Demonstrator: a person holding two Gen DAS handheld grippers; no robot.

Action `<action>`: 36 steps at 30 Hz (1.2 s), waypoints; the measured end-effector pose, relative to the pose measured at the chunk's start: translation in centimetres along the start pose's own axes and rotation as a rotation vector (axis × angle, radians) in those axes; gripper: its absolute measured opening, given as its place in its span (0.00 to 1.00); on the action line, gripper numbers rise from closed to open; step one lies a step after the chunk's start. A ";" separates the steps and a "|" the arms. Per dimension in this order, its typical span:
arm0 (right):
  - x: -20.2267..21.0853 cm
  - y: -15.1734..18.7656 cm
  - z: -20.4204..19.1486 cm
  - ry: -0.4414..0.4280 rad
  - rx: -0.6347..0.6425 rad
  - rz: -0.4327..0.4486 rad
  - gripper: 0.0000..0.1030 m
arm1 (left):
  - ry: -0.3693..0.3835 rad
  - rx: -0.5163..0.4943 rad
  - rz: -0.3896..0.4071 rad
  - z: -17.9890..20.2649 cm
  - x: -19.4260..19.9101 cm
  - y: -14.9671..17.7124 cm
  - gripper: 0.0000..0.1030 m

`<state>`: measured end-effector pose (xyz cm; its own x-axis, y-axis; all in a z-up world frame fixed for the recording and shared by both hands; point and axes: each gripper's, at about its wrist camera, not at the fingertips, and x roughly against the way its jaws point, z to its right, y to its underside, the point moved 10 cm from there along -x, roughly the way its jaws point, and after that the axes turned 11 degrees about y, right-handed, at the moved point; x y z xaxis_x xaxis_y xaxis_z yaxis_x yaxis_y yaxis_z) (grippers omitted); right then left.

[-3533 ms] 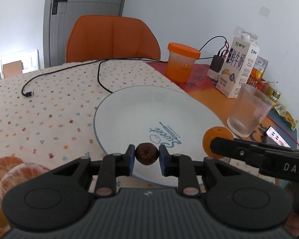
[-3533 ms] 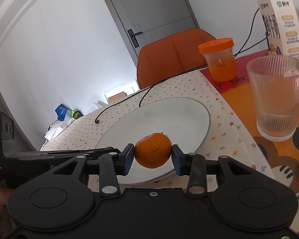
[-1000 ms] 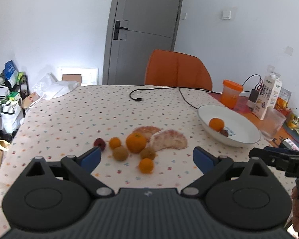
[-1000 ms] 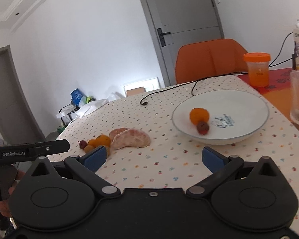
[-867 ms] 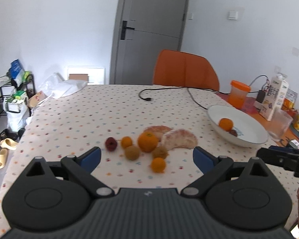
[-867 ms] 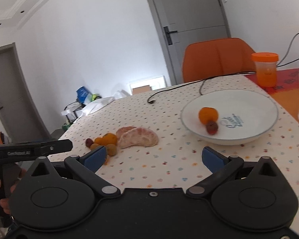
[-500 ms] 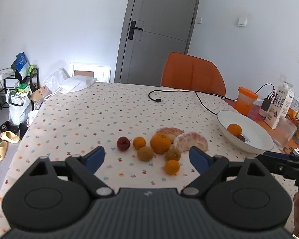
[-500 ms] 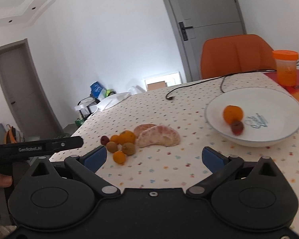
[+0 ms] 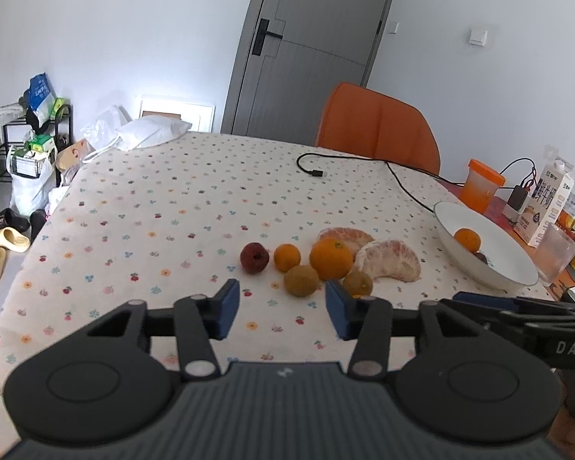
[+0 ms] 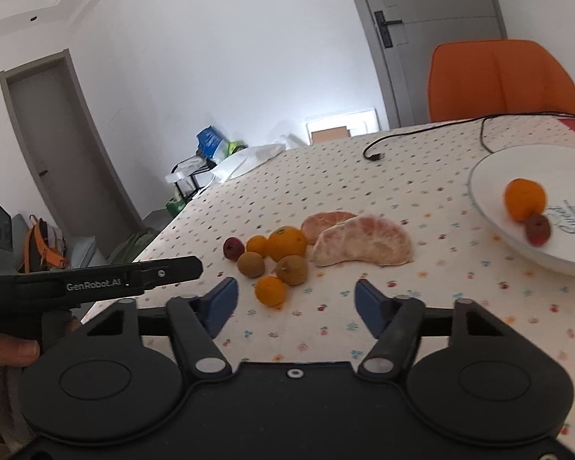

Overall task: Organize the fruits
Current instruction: 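Move both open tools back over the fruit pile, then grasp a small mandarin with the right tool while the left tool grasps a brown kiwi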

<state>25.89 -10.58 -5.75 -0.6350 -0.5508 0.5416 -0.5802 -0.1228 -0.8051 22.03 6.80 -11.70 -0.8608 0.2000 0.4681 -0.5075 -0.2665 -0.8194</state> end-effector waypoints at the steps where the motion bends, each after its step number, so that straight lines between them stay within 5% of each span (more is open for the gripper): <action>1: -0.3 0.0 -0.2 -0.005 0.000 -0.008 0.58 | 0.002 0.004 -0.004 -0.2 -0.2 0.0 0.43; 16: -4.3 0.5 -2.3 -0.038 0.012 -0.104 0.42 | 0.045 0.007 -0.055 -1.4 -2.3 -0.2 0.32; 22: -5.3 0.8 -2.4 -0.064 0.009 -0.132 0.21 | 0.061 0.016 -0.072 -1.8 -3.2 -0.2 0.32; 36: -4.1 0.4 -0.6 -0.039 -0.008 -0.119 0.21 | 0.110 0.011 -0.100 -0.4 -5.8 0.0 0.32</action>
<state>27.97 -7.90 -8.16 -0.5411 -0.5646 0.6232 -0.6543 -0.1828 -0.7338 27.01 6.00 -14.53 -0.7967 0.3282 0.5075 -0.5914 -0.2505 -0.7665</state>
